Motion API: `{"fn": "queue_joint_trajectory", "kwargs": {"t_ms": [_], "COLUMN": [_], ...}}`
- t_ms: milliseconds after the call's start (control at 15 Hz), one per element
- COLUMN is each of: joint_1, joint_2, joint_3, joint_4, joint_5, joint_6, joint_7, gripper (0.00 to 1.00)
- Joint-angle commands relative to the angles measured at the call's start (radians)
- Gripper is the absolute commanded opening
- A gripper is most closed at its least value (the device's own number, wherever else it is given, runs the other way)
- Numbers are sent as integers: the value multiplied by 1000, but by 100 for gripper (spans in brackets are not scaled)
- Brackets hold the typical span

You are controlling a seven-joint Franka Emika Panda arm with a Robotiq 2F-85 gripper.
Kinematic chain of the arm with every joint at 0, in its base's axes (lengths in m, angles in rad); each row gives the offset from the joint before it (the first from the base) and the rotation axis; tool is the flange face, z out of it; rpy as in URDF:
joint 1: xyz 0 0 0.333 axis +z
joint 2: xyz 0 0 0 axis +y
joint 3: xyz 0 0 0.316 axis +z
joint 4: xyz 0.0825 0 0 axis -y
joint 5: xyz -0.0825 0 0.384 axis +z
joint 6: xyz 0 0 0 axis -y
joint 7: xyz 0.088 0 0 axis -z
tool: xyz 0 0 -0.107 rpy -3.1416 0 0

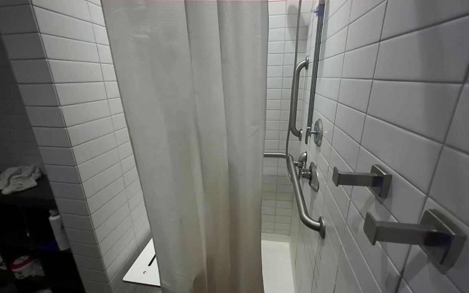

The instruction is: Move the shower curtain to the right

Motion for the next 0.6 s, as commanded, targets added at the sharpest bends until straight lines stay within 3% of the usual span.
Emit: {"fn": "queue_joint_trajectory", "kwargs": {"t_ms": [0,333,533], "joint_1": [-27,9,42], "joint_2": [26,-5,-27], "joint_3": [4,11,13], "joint_4": [110,66,50], "joint_5": [46,7,-36], "joint_6": [14,29,35], "joint_7": [0,-13,-23], "gripper": [63,98,100]}}
